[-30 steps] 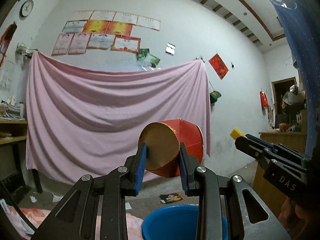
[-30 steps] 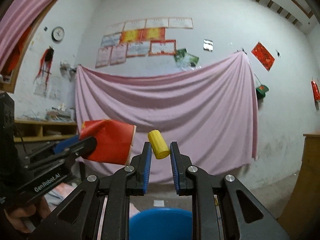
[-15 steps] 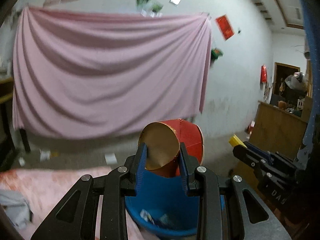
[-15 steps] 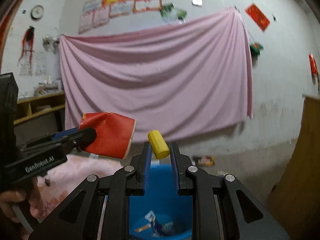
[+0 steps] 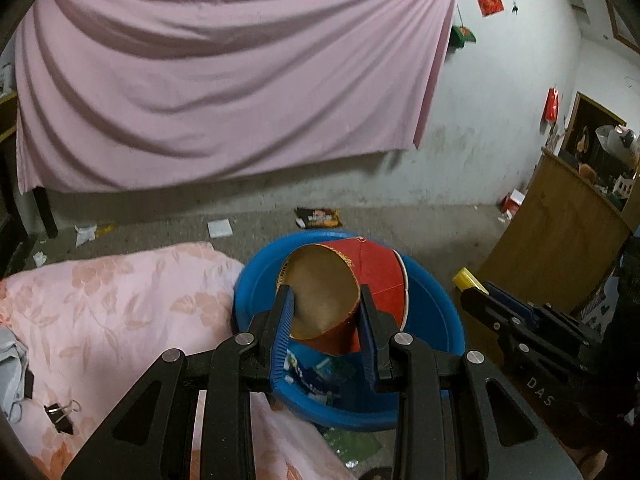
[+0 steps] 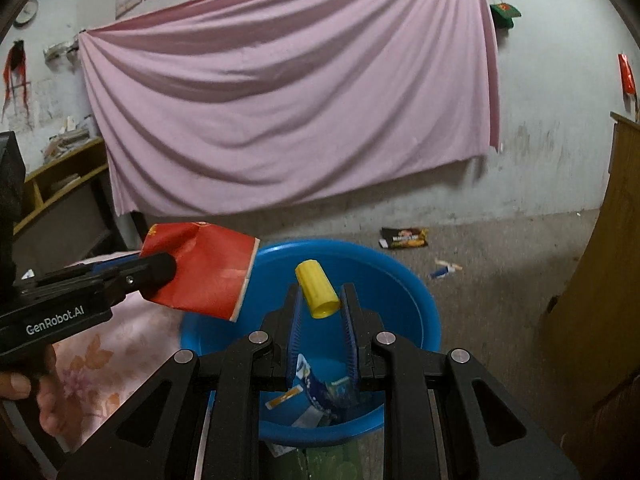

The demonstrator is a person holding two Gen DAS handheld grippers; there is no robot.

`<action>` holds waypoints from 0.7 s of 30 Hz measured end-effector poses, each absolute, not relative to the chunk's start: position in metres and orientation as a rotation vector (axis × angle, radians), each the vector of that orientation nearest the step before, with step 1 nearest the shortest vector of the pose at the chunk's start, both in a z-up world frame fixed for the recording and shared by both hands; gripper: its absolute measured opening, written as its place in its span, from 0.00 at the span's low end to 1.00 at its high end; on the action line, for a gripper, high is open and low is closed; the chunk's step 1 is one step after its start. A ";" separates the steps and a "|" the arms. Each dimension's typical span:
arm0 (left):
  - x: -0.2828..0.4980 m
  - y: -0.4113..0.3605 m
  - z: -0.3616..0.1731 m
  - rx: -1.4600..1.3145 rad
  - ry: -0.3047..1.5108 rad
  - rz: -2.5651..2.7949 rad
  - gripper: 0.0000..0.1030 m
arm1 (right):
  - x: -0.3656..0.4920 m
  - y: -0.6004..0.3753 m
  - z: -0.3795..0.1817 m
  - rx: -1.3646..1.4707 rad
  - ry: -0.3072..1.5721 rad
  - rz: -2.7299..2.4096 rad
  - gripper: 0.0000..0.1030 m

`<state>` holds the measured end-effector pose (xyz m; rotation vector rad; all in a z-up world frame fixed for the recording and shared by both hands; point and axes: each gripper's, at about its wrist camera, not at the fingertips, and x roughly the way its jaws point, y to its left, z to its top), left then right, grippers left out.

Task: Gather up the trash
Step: 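Open both tools to drop the cylinder and cap into the bucket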

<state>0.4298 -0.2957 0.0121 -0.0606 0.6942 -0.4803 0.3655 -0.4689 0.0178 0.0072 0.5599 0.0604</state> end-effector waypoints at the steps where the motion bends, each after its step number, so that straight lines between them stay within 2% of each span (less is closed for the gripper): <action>1: 0.430 -0.296 0.011 -0.057 0.705 -0.476 0.26 | 0.366 -0.469 0.016 0.010 0.568 0.061 0.17; 18: 0.433 -0.307 -0.016 -0.035 0.785 -0.455 0.27 | 0.377 -0.472 0.009 0.026 0.647 0.057 0.18; 21: 0.432 -0.307 -0.016 -0.039 0.785 -0.450 0.31 | 0.380 -0.472 0.008 0.027 0.651 0.055 0.20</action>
